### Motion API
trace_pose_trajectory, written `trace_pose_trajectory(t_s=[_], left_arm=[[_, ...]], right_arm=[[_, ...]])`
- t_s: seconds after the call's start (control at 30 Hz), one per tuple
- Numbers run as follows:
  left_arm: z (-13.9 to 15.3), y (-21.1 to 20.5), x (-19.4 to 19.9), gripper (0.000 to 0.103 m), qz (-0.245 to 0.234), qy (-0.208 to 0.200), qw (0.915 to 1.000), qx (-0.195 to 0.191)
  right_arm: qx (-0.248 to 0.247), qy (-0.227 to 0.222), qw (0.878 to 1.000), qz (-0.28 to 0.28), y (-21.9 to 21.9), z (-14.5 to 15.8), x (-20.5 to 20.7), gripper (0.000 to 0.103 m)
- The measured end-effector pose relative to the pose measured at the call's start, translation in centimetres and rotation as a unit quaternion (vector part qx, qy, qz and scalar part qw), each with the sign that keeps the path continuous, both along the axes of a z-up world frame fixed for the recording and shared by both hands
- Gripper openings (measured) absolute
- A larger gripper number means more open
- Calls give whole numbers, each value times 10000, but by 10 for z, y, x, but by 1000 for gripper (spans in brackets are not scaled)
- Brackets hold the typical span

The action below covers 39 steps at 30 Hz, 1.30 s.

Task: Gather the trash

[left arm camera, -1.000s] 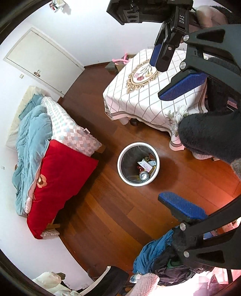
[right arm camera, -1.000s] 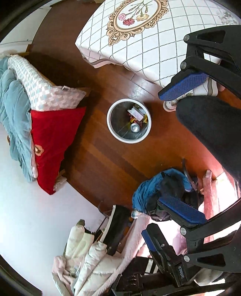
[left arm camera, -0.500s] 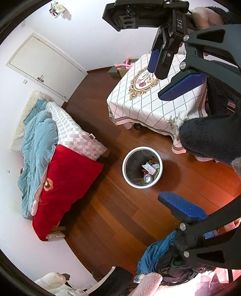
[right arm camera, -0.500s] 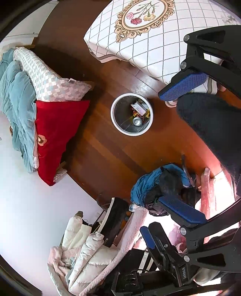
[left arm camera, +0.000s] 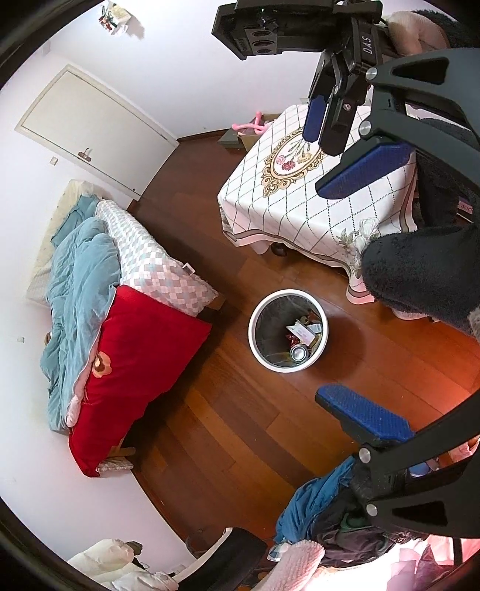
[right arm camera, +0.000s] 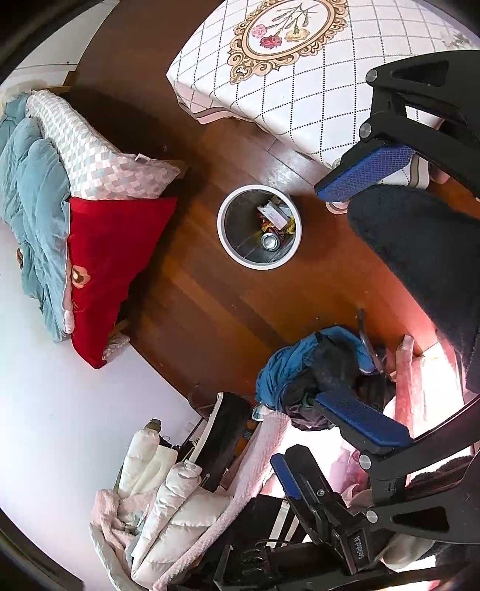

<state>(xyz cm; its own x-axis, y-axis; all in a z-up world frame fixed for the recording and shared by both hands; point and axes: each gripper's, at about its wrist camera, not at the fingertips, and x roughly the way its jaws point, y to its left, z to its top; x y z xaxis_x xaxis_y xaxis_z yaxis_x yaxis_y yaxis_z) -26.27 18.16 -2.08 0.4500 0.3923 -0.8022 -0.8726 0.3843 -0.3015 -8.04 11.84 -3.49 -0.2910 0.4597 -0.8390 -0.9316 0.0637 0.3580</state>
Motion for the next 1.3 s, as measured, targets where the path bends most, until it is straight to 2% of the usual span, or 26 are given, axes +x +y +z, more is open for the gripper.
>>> trace_pose_trajectory(t_s=[1.3], left_arm=[[8, -5, 4, 103, -42, -82, 10000, 1]], right_arm=[[97, -14, 9999, 132, -2, 19, -10, 103]])
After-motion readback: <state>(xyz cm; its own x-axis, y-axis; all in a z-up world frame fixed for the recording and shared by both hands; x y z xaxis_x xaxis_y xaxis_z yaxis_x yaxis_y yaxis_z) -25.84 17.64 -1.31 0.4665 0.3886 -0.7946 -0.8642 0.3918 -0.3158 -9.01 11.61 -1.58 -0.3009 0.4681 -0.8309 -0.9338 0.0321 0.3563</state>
